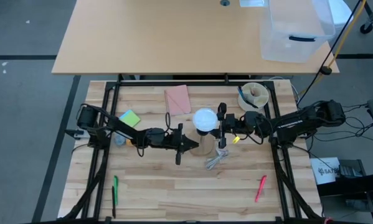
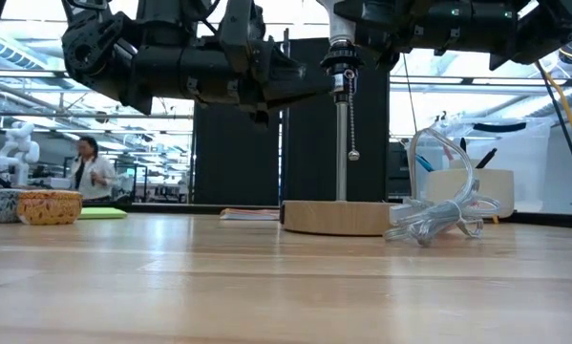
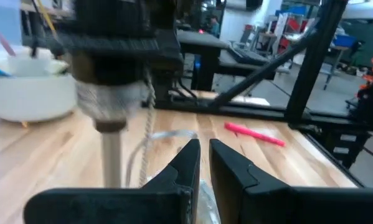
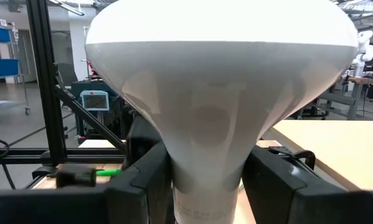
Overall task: Screw lightbulb
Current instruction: Insert the lightbulb into the lamp
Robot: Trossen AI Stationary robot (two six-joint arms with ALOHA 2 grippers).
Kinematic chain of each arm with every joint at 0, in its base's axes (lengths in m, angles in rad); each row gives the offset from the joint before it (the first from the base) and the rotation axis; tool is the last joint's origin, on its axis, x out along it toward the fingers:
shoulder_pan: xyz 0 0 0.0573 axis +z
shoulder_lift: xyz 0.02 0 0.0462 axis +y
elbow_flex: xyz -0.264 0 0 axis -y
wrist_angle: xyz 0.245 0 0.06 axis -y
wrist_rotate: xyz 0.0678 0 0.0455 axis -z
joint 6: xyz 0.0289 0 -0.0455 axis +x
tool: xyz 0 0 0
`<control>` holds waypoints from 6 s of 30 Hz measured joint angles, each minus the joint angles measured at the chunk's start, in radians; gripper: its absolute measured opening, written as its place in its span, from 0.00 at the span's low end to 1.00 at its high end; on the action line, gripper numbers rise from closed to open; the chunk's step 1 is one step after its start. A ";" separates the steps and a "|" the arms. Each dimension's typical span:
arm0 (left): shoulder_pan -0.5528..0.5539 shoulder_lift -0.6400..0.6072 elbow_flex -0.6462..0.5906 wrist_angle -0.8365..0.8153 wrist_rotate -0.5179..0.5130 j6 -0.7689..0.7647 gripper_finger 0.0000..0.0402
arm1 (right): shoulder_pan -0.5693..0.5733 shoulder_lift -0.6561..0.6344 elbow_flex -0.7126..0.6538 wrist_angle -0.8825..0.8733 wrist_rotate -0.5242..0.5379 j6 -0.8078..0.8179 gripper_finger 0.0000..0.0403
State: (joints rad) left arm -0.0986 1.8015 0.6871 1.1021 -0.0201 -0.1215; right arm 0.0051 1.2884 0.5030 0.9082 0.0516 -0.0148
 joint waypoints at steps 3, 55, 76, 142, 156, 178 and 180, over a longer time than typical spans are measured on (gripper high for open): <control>0.000 -0.073 -0.030 -0.009 -0.018 0.023 0.10 | 0.000 0.000 0.000 -0.004 0.000 0.000 0.40; -0.076 -0.493 0.160 -0.452 -0.357 0.495 0.02 | 0.000 0.002 -0.003 -0.018 -0.001 -0.004 0.41; 0.081 -0.317 0.688 -1.180 -0.082 0.502 0.00 | 0.000 0.002 -0.003 -0.024 0.000 0.004 0.41; 0.105 -0.280 0.726 -1.320 -0.062 0.489 0.00 | 0.011 -0.018 -0.006 -0.035 -0.030 -0.043 0.63; 0.104 -0.280 0.725 -1.321 -0.062 0.489 0.00 | 0.061 -0.026 -0.004 -0.029 0.015 -0.032 0.63; 0.106 -0.279 0.725 -1.306 -0.076 0.506 0.00 | 0.112 -0.026 -0.003 -0.025 0.203 -0.026 0.63; 0.106 -0.279 0.725 -1.306 -0.075 0.513 0.00 | 0.119 -0.026 -0.003 -0.022 0.223 -0.028 0.63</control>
State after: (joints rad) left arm 0.0074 1.5227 1.4120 -0.2044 -0.0956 0.3920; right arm 0.1241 1.2629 0.4995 0.8861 0.2750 -0.0428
